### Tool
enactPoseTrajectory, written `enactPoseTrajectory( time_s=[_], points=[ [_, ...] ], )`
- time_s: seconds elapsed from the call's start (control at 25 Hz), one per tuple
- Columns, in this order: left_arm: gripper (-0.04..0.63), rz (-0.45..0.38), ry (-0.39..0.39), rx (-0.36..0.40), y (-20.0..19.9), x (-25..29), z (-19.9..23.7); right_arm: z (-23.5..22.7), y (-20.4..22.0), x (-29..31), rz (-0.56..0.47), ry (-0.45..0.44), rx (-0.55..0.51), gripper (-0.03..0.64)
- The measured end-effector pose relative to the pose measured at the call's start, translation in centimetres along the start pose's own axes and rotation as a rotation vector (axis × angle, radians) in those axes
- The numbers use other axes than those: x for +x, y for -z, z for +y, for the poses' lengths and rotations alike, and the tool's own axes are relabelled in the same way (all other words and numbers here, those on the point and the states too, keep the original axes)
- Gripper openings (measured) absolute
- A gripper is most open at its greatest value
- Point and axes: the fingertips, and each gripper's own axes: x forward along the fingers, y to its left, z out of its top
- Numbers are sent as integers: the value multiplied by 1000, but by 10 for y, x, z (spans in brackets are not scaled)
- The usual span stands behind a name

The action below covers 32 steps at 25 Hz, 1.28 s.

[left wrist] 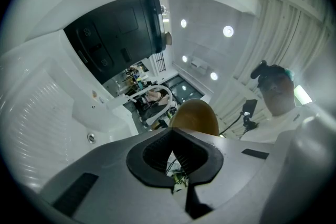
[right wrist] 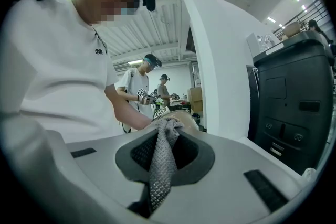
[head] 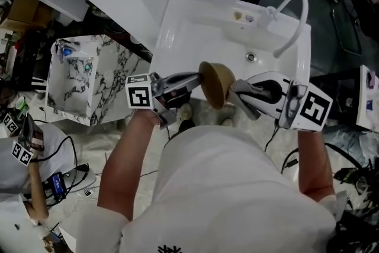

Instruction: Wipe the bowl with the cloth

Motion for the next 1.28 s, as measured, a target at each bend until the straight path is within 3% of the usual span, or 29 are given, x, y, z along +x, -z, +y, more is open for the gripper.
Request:
enactPoseTrajectory(
  time_s=[0.2, 0.56, 1.04, 1.28],
  points=[
    [11, 23, -1, 5, 6, -6, -2, -10, -4, 5, -28, 25, 10, 28],
    [9, 94, 78, 34, 19, 10, -19, -33, -1, 5, -32, 119, 60, 29],
    [9, 70, 134, 41, 14, 12, -31, -44, 25, 12, -10, 165, 141, 29],
    [11, 7, 135, 34, 1, 9, -29, -39, 44, 16, 21, 152, 168, 28]
  ],
)
